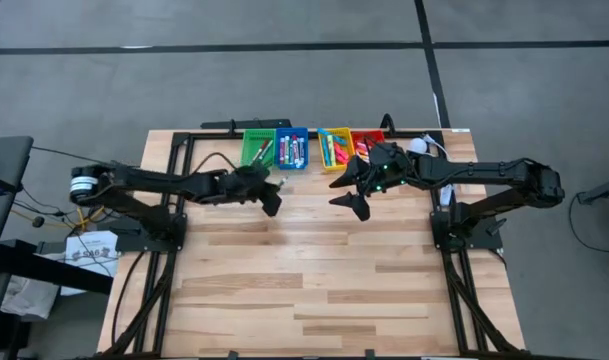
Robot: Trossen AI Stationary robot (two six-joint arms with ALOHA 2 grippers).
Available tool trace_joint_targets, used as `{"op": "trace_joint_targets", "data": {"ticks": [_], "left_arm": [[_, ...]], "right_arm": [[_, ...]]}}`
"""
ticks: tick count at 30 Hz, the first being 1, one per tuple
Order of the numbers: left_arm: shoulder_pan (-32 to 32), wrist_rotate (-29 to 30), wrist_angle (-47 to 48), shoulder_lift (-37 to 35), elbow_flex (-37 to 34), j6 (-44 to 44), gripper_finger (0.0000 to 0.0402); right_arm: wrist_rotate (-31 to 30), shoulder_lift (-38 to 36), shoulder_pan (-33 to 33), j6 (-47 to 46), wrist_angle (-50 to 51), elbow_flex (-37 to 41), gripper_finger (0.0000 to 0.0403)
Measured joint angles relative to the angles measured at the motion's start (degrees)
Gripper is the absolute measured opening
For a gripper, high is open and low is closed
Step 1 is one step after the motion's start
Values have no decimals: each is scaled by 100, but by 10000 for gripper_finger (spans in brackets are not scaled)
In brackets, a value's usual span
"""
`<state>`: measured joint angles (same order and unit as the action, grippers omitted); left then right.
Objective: Pick & Place Markers
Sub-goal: Put the red dry erase marker into the green basket
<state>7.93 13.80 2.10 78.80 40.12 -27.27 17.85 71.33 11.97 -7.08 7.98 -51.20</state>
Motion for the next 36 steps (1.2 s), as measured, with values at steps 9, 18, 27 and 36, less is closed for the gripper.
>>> {"op": "trace_joint_targets", "data": {"ticks": [9,18,27,36], "left_arm": [[656,633,587,-1125,7,605,32],[2359,51,984,-906,11,788,33],[2914,-662,710,-27,11,905,44],[2894,-675,368,43,13,905,86]], "right_arm": [[-178,0,0,-127,-99,0,249],[-668,0,0,-351,-120,0,249],[-762,2,-32,-509,-167,0,249],[-794,2,-33,-514,-370,0,249]]}}
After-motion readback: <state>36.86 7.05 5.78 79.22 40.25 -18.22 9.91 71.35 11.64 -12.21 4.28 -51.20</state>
